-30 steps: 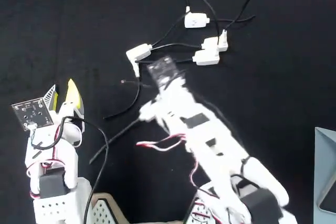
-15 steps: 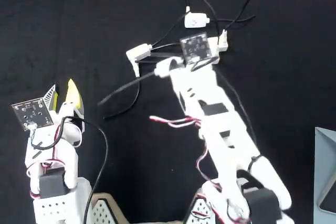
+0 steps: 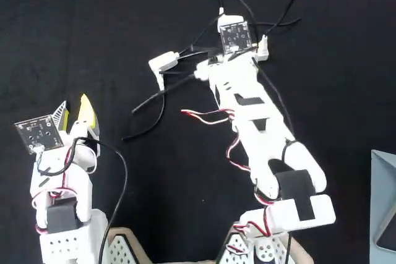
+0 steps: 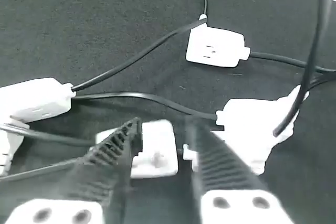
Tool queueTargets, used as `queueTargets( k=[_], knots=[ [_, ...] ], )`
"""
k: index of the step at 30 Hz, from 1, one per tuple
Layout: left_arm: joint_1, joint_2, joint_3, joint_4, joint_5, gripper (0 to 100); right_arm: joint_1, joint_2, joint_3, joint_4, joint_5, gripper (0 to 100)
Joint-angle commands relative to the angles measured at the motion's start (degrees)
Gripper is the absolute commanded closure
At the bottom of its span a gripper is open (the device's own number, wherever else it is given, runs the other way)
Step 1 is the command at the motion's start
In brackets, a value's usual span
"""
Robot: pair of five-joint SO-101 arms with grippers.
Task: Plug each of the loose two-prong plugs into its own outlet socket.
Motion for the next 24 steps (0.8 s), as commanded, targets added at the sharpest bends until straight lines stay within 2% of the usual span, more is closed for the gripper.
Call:
queueTargets(
  k=[1, 4, 8, 11, 16, 18, 20, 24],
  knots=[
    [-0.04, -0.26, -0.31, -1.58, 0.18, 85, 0.35, -0.31, -3.30, 2.73, 0.26, 65.6],
    [-0.04, -0.26, -0.31, -1.58, 0.18, 85, -1.41, -2.07, -2.86, 7.21, 0.35, 62.5],
    [-0.04, -0.26, -0.22, -1.58, 0.18, 85, -4.04, -11.65, 1.19, 14.68, 0.35, 67.7],
    [-0.04, -0.26, -0.22, -1.58, 0.18, 85, -4.40, -22.55, 6.02, 18.55, 0.35, 76.2],
    [0.04, -0.26, -0.22, -1.58, 0.18, 85, -4.22, -37.67, 13.14, 22.68, 0.18, 99.3],
    [0.04, -0.26, -0.22, -1.58, 0.18, 85, -3.96, -41.71, 15.69, 24.35, -0.09, 95.5],
    [0.66, -0.35, -0.22, -1.58, 0.18, 85, -3.87, -44.62, 18.24, 25.58, -0.09, 97.0],
    [6.64, -0.35, 0.04, -0.97, 0.62, 85, -2.55, -51.03, 25.01, 25.58, -0.09, 98.4]
  ],
)
